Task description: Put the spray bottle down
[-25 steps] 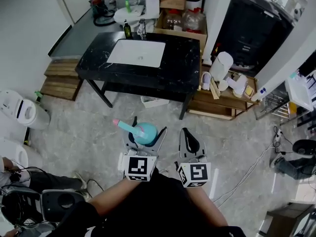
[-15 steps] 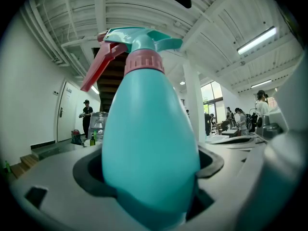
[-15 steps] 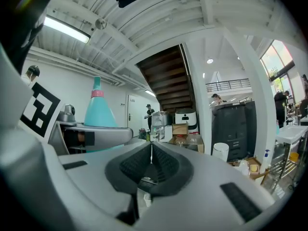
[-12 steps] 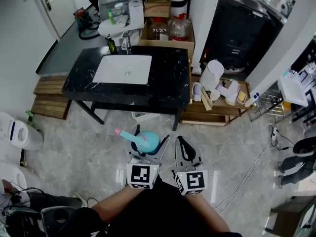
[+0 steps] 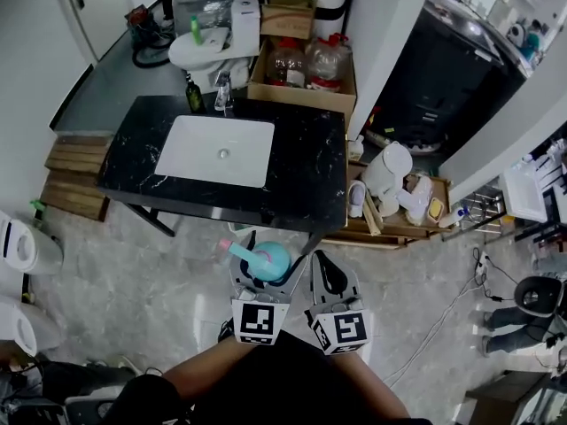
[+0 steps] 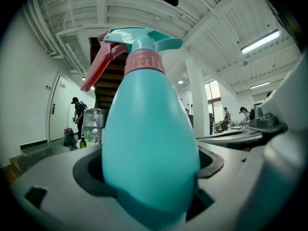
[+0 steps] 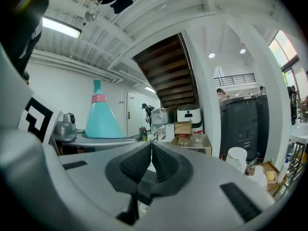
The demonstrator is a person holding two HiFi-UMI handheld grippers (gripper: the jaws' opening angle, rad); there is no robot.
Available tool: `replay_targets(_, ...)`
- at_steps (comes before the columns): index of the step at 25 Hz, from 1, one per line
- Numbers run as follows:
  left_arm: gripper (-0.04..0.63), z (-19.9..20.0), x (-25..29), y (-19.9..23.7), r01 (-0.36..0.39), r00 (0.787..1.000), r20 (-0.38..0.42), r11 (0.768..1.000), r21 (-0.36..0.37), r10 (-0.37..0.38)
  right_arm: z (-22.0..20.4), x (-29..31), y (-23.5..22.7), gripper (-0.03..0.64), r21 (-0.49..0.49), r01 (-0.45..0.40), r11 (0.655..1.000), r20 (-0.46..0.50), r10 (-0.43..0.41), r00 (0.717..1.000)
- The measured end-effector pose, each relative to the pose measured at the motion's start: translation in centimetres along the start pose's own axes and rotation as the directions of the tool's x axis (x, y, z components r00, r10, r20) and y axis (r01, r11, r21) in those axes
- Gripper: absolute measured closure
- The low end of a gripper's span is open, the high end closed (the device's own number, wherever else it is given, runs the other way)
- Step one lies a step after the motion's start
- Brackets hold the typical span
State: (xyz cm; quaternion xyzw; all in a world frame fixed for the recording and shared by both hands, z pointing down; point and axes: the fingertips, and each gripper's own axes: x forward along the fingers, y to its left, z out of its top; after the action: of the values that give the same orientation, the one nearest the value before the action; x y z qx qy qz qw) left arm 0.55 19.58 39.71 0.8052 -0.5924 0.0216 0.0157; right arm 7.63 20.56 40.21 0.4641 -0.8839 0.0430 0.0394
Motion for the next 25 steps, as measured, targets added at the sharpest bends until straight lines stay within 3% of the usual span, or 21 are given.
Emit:
replay_targets(6, 0.147, 1.0, 5.8, 5.6, -0.024, 1.0, -0.014, 1.0, -0.017, 0.024, 1.9, 7.5, -2.3, 0.601, 0.013, 0.07, 0.997, -0.005, -0.07, 0.998)
replay_targets(15, 0.147, 1.7, 14.1, 12.5, -0.024, 1.0, -0.016, 1.0, -0.017, 0.023, 3.1, 17.8, -4.2, 0.601, 0.012, 0.076, 0.997, -0.009, -0.076, 0.997)
replay_targets(19, 0.147, 1.0, 17.1, 14.5, 0.007, 1.0, -0.026, 1.0, -0.018, -0.007, 2.9, 21.4, -3.8, 0.601, 0.018, 0.047, 0.999, -0.017, -0.047, 0.999)
replay_targets(25, 0.147, 0.0, 20.0, 16.0, 0.039, 0.998, -0.052, 0.999, -0.017, -0.04, 2.2, 23.4, -4.6, 0.601, 0.028, 0.076, 0.997, -0.049, -0.075, 0.996)
